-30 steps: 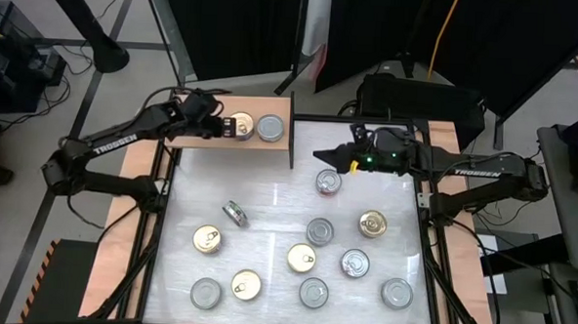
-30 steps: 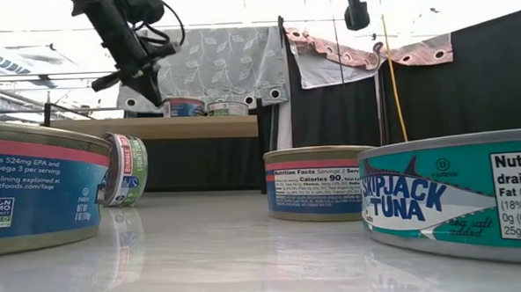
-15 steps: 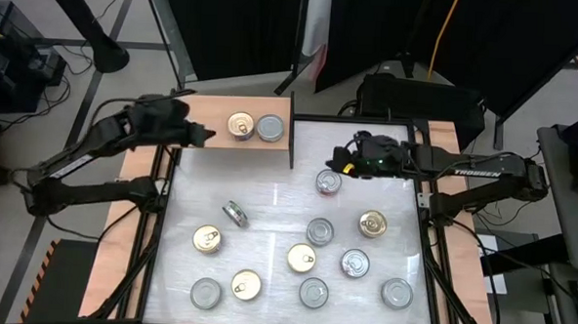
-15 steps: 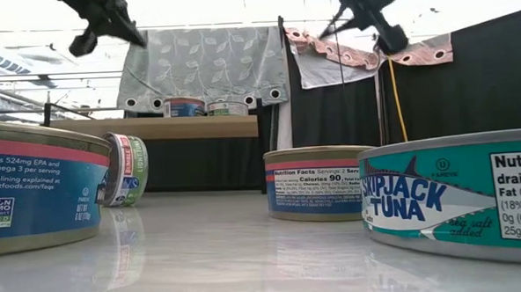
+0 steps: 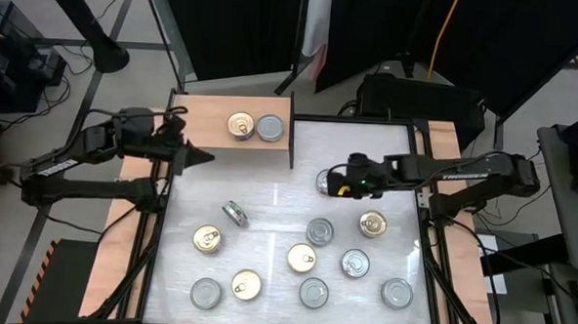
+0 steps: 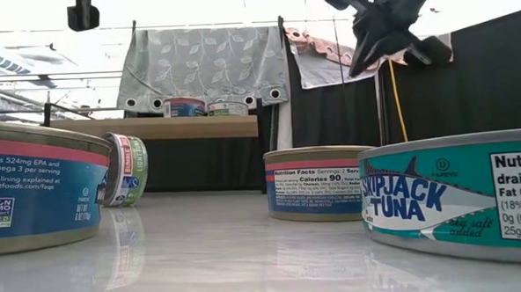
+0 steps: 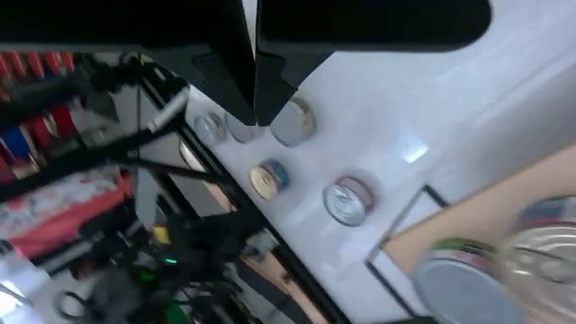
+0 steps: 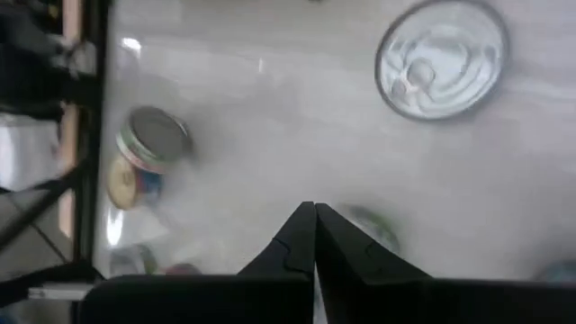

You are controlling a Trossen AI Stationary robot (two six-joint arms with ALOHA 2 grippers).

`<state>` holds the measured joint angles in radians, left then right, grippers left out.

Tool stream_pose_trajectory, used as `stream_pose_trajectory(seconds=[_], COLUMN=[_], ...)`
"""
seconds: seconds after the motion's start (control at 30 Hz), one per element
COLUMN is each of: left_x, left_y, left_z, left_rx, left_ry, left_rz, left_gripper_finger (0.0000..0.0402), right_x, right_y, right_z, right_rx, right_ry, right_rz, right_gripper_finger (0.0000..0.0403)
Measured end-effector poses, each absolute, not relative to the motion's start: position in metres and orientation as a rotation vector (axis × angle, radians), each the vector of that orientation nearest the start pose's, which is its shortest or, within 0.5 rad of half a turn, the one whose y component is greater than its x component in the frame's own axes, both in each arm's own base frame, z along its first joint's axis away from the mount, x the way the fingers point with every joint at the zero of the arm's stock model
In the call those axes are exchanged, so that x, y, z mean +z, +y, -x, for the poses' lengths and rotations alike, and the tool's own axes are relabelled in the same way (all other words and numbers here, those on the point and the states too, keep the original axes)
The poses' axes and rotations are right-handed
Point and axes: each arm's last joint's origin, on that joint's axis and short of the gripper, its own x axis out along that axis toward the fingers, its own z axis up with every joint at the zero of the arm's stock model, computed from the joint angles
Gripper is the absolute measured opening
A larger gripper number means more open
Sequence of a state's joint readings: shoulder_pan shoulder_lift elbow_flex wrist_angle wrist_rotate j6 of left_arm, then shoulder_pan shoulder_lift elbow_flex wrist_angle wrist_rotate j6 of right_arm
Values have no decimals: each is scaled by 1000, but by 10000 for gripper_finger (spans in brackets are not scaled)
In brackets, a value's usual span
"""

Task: Stack canned seafood by type on shelf
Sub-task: Stack the blue pink tuna can on top of the blue pink tuna can on the shelf

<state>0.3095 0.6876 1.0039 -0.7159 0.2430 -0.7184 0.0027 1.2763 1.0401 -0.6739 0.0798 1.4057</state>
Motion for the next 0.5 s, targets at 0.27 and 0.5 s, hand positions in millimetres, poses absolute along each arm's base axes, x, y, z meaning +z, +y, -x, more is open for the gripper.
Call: stream_pose_trajectory(seconds=[0.27,0.5], left_x=[366,364], left_y=[22,14], left_z=[-120,-127], left_rx=[149,88], left_ry=[381,425], left_rz=[800,787], left_gripper_finger=[2,2], right_x=[259,252], right_y=[25,46], right_z=[-271,-262], right_rx=[-530,-632], right_ry=[965,1073], right_rz=[-1337,-1387], right_gripper_finger=[0,0])
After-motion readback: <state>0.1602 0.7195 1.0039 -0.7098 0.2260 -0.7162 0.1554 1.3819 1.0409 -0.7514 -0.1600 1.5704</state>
